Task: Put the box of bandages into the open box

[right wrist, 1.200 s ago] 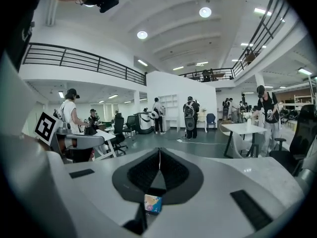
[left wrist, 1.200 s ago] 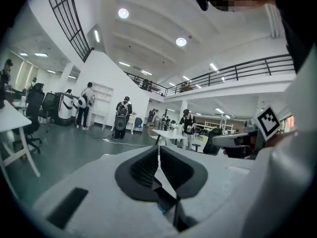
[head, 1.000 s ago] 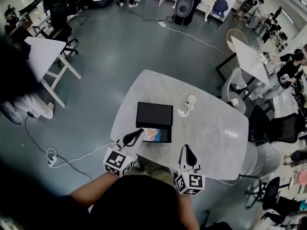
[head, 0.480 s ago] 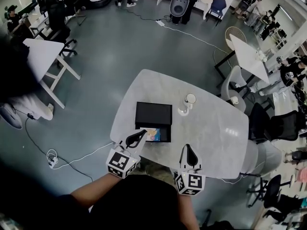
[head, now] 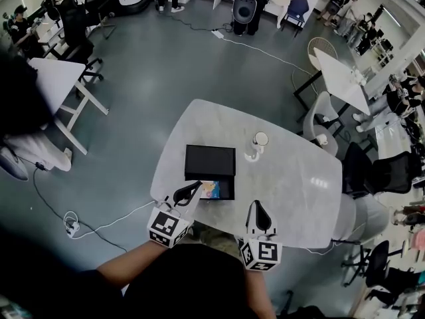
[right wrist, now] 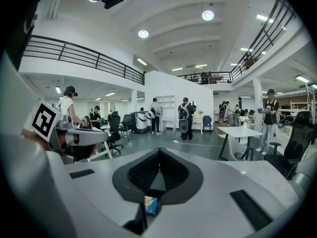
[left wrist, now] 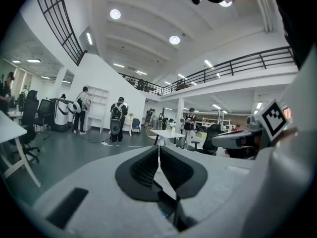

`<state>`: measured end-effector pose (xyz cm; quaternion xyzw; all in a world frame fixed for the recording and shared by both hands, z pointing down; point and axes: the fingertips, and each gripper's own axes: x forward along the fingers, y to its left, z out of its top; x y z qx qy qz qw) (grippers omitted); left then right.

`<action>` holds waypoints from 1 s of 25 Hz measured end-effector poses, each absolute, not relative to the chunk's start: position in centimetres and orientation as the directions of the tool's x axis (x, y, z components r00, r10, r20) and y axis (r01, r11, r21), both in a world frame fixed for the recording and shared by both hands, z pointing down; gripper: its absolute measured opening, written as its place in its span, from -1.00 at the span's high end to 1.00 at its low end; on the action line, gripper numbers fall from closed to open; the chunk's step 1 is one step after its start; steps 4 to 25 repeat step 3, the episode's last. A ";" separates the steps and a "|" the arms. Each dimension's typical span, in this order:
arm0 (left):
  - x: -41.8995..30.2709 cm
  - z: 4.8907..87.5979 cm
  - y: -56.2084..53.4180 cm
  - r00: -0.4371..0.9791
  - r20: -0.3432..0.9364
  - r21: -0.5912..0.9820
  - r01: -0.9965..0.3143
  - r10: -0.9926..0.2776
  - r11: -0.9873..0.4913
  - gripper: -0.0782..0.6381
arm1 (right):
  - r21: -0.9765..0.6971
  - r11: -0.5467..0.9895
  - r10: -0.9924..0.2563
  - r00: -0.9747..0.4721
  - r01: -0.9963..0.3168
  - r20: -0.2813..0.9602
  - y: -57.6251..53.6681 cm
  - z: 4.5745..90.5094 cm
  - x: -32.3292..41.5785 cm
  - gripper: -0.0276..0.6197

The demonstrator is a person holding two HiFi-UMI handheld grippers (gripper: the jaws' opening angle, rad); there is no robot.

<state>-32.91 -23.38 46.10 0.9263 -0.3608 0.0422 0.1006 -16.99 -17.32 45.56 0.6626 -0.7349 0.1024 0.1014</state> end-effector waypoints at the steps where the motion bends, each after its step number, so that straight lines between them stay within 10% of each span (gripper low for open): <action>1: -32.8 46.1 -23.4 0.737 0.149 0.154 -0.676 -0.659 -0.721 0.71 | -0.017 0.102 -0.953 -0.102 -0.995 0.285 -17.4 45.6 -17.0 0.88; 25: -32.7 46.1 -23.5 0.739 0.144 0.155 -0.673 -0.658 -0.723 0.71 | -0.018 0.103 -0.953 -0.104 -0.995 0.284 -17.7 45.5 -17.1 0.88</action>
